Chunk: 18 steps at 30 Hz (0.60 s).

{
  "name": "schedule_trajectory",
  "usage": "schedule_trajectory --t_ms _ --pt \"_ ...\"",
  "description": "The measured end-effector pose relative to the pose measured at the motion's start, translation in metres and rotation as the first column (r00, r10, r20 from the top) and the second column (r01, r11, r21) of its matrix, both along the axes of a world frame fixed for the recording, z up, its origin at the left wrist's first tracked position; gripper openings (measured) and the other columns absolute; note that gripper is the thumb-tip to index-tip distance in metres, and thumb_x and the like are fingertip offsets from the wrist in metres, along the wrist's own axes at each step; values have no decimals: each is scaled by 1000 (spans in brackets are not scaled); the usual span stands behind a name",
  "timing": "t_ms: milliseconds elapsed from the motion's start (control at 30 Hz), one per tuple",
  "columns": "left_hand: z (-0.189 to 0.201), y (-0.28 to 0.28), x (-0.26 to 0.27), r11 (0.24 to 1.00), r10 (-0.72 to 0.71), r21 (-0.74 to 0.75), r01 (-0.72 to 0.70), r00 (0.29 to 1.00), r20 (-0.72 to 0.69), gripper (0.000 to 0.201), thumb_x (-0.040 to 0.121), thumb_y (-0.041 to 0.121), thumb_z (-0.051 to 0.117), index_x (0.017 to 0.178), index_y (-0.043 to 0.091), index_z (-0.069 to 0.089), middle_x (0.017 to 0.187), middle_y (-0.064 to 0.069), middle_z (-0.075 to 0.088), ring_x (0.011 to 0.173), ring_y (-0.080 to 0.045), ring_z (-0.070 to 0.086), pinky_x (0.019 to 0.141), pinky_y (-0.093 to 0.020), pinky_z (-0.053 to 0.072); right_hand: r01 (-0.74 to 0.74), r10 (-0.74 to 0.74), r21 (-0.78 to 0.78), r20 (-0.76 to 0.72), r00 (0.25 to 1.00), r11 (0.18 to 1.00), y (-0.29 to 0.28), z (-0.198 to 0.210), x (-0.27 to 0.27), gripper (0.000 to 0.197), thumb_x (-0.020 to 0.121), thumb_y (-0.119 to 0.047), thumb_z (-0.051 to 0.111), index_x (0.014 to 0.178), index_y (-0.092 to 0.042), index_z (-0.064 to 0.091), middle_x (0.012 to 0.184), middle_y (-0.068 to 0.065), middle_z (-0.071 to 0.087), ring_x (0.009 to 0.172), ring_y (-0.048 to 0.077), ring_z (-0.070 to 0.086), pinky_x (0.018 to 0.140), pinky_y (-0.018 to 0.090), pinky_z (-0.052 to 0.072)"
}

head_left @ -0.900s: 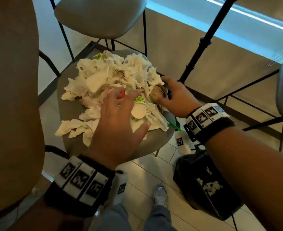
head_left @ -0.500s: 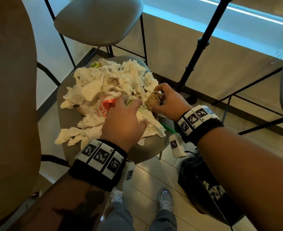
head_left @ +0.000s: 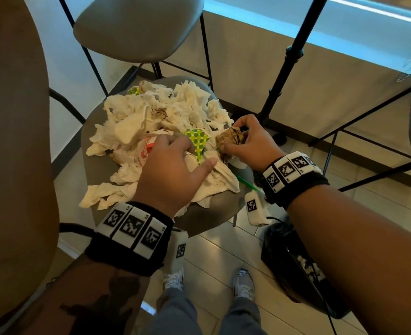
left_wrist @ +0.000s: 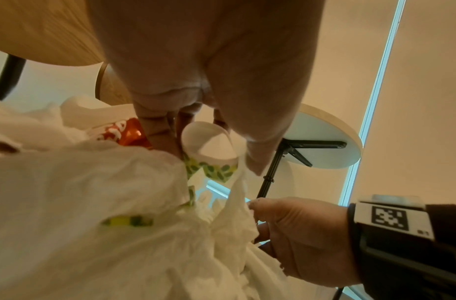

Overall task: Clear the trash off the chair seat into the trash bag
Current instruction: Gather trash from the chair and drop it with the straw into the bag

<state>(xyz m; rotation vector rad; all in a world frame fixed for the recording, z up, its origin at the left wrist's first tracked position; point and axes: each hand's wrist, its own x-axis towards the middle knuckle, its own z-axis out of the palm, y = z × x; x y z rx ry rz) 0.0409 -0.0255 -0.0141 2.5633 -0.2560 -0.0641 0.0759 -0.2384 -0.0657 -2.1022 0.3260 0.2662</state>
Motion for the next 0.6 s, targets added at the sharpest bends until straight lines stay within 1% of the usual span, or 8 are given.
schedule_trajectory --t_ms 67,133,200,300,433,533,600 --pt "1 2 -1 999 -8 -33 10 998 56 33 86 47 74 105 22 62 104 2 45 89 -16 50 73 -28 40 11 -11 16 10 1000 1000 0 0 -1 58 79 -35 83 121 -29 45 105 -2 64 84 9 67 60 17 53" --pt "2 7 -2 998 -10 -58 16 995 99 27 87 37 75 105 21 62 103 1 46 83 -19 50 72 -30 41 24 -25 39 20 999 999 0 1 -1 59 78 -35 85 121 -28 46 107 -2 65 87 11 69 65 21 57" --pt "4 11 -3 997 -2 -72 13 990 143 25 85 30 76 104 19 63 104 0 47 85 -20 51 73 -30 41 43 -45 69 33 998 997 0 2 -3 59 78 -34 85 122 -27 46 106 -2 65 87 11 70 66 22 58" --pt "6 15 -4 997 11 -78 2 986 168 24 84 30 77 103 19 65 107 -3 50 90 -23 53 75 -30 41 84 -89 93 59 994 992 -2 2 -5 59 78 -32 84 122 -26 46 104 -3 65 86 12 70 67 23 60" --pt "5 19 -6 996 2 -87 16 980 199 24 83 28 77 100 17 65 106 -7 54 89 -24 55 74 -31 42 114 -123 109 85 989 987 -2 0 -7 58 76 -32 86 119 -27 47 106 -2 64 88 14 71 71 28 63" --pt "4 20 -8 995 0 -98 22 977 215 24 83 28 78 99 16 65 104 -7 53 86 -21 52 73 -29 39 132 -149 153 106 983 979 -2 1 -8 57 74 -32 87 115 -29 48 108 3 65 88 19 73 71 37 65" --pt "4 20 -10 993 3 -117 24 973 230 24 82 27 78 99 15 66 102 -6 53 83 -19 49 73 -26 36 131 -156 204 115 981 970 -1 5 -9 55 74 -30 87 114 -28 48 109 6 66 87 21 74 70 37 65"
